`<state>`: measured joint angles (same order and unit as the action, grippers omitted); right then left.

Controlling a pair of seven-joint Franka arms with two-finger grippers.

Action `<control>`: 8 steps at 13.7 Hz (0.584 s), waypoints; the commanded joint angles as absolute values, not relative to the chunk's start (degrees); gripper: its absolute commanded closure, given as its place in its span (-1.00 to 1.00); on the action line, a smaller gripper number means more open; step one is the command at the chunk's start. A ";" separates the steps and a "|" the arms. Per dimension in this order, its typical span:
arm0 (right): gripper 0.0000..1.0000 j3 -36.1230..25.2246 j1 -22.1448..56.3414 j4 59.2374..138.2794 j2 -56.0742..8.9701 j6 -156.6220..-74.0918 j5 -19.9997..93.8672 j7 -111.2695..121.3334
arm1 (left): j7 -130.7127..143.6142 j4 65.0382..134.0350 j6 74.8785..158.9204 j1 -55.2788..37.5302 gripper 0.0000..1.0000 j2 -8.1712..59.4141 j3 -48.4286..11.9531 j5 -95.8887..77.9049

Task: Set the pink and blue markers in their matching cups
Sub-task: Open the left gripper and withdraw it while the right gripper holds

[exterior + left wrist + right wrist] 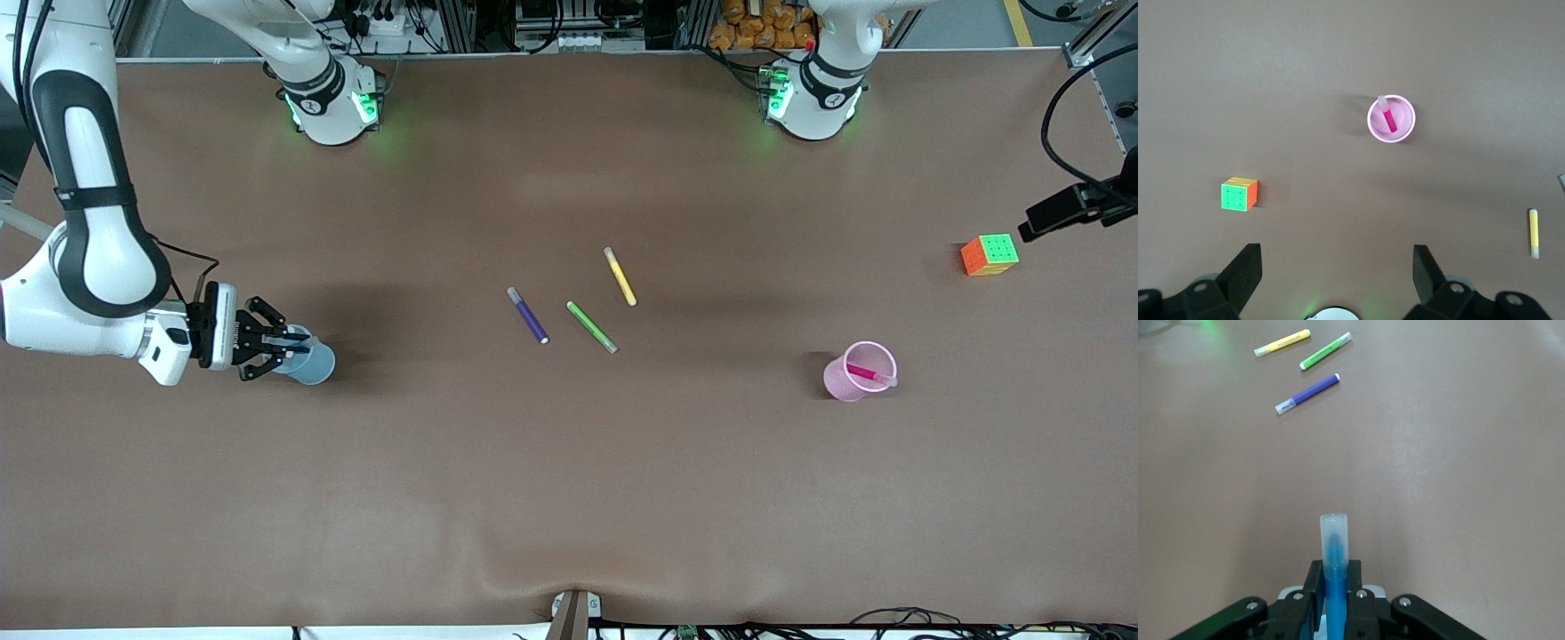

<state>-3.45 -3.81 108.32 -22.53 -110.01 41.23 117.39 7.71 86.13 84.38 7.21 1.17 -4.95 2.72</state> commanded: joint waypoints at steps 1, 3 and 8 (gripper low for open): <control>1.00 -2.64 -5.71 108.46 -22.59 -108.55 42.71 119.62 | 5.37 89.64 84.38 8.17 -1.00 -2.72 -5.19 1.49; 1.00 -2.64 -5.89 108.46 -22.59 -108.02 42.71 119.71 | 3.70 90.08 84.38 8.35 -1.00 -3.34 -5.10 1.49; -0.72 -2.64 -6.86 108.37 -23.29 -106.88 42.80 119.62 | 3.52 90.00 83.85 8.96 -1.00 -3.52 -5.19 1.49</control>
<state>-3.45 -5.28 108.35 -23.16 -107.74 41.44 118.35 4.67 88.83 84.25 8.14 -2.04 -4.92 2.72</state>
